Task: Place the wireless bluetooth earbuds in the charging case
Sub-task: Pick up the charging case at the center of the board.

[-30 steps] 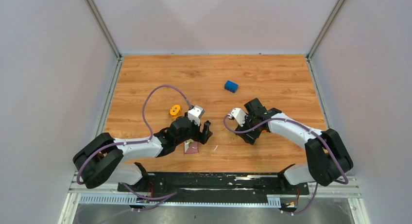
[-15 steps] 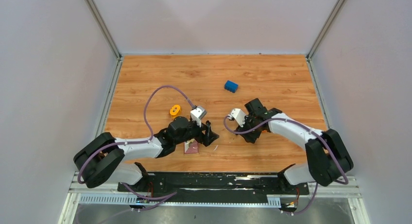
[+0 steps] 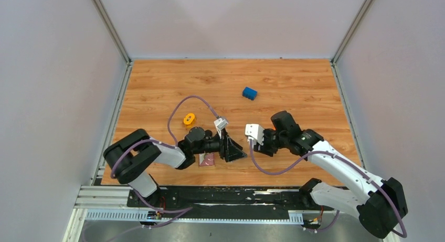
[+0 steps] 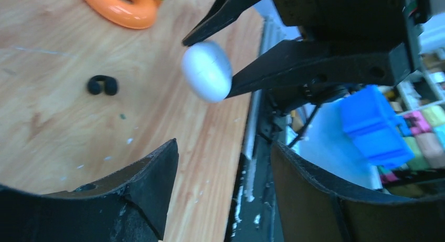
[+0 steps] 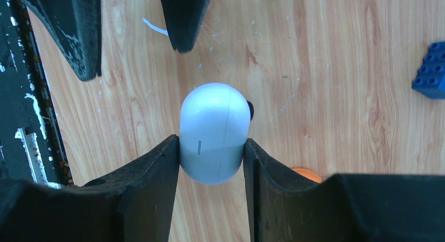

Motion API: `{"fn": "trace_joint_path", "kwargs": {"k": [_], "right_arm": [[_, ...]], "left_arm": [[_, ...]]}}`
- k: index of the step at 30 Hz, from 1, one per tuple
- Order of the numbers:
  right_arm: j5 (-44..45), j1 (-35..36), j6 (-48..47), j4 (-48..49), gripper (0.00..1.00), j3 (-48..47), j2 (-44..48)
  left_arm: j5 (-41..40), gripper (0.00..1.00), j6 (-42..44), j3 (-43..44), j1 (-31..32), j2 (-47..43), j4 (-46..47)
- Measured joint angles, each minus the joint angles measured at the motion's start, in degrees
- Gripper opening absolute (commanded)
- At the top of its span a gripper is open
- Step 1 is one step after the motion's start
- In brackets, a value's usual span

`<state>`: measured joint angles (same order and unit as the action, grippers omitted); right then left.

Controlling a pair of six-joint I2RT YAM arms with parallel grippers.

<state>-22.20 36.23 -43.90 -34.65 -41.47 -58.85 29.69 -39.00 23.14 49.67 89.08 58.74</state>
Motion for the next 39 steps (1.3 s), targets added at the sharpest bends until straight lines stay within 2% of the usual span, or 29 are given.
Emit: {"fn": "trace_joint_path", "kwargs": {"k": [2, 6, 8, 13, 18, 27, 30, 32, 35, 39], "right_arm": [[0.00, 1.03, -0.85, 0.02, 0.28, 0.20, 0.02], [-0.04, 3.06, -1.97, -0.07, 0.28, 0.26, 0.02], [-0.15, 3.63, -2.34, -0.26, 0.28, 0.24, -0.09], [-0.22, 5.03, -2.78, -0.48, 0.28, -0.17, -1.62], [0.39, 7.23, -2.73, -1.31, 0.28, -1.64, -4.11], [1.84, 7.80, -2.05, -1.51, 0.30, -3.61, -5.55], [2.03, 7.98, -1.77, -1.55, 0.31, -3.67, -5.81], [2.45, 8.02, -1.66, -1.66, 0.34, -3.91, -6.25], [3.19, 8.17, -1.64, -1.60, 0.46, -3.98, -6.99], [2.99, 8.33, -0.76, -2.27, 0.58, -4.76, -7.43]], "left_arm": [[2.51, 0.67, -3.69, 0.00, -0.42, 3.41, 5.86], [6.93, 0.68, -13.68, 0.33, -2.16, 13.03, 19.32], [7.98, 0.68, -17.05, 0.81, -2.75, 16.17, 21.75], [8.61, 0.65, -20.92, 0.87, -3.26, 17.03, 25.55], [8.61, 0.48, -22.32, 1.62, -3.26, 17.22, 26.60], [8.37, 0.45, -23.28, 3.69, -3.32, 19.06, 25.73], [8.41, 0.36, -23.21, 3.72, -3.32, 19.04, 25.42], [8.37, 0.26, -23.28, 3.72, -3.34, 19.04, 24.98], [8.39, 0.11, -23.45, 3.72, -3.37, 19.04, 23.98], [8.70, 0.02, -21.33, 3.72, -3.34, 18.36, 22.51]]}}
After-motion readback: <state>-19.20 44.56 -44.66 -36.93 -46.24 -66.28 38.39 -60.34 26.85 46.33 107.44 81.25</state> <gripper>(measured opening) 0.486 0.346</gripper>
